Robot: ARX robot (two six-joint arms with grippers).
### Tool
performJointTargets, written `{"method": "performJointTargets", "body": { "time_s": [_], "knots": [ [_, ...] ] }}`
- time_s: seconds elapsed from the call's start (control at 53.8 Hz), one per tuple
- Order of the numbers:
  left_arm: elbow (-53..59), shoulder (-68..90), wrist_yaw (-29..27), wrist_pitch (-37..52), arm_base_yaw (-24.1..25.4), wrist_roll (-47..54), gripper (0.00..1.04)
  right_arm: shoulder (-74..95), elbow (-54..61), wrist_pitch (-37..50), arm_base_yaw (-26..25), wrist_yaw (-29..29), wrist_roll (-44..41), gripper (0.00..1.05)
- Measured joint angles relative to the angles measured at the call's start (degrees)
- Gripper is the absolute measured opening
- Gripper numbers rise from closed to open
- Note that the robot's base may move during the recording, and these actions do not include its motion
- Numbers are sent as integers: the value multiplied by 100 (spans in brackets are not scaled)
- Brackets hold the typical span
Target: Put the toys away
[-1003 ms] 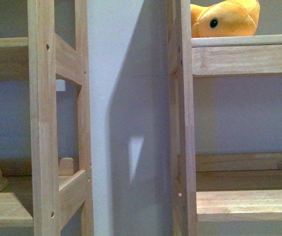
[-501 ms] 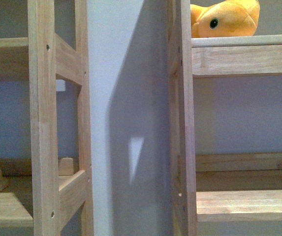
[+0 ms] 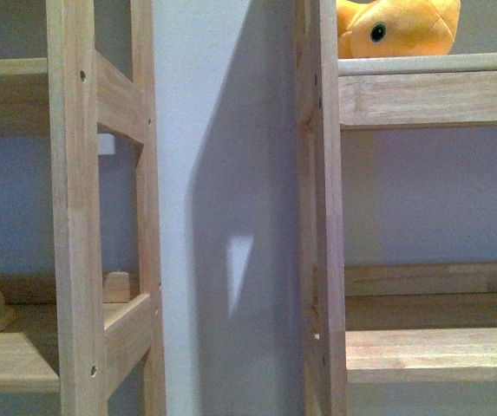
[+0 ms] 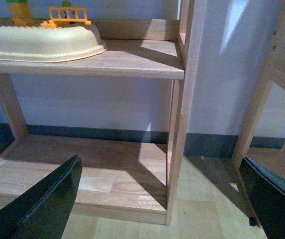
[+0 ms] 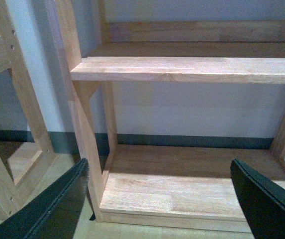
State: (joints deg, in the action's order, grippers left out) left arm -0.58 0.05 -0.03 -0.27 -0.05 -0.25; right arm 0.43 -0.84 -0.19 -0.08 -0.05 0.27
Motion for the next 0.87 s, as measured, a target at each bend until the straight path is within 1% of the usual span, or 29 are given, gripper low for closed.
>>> {"method": "performJointTargets", "body": {
  "time_s": [0.074,0.149,0.873],
  "knots": [
    [0,0,0,0,0,0,98,0,0,0,0,0,2,99],
    [0,0,0,0,0,0,98,0,0,0,0,0,0,98],
    [0,0,0,0,0,0,98,0,0,0,0,0,0,98]
  ]
}}
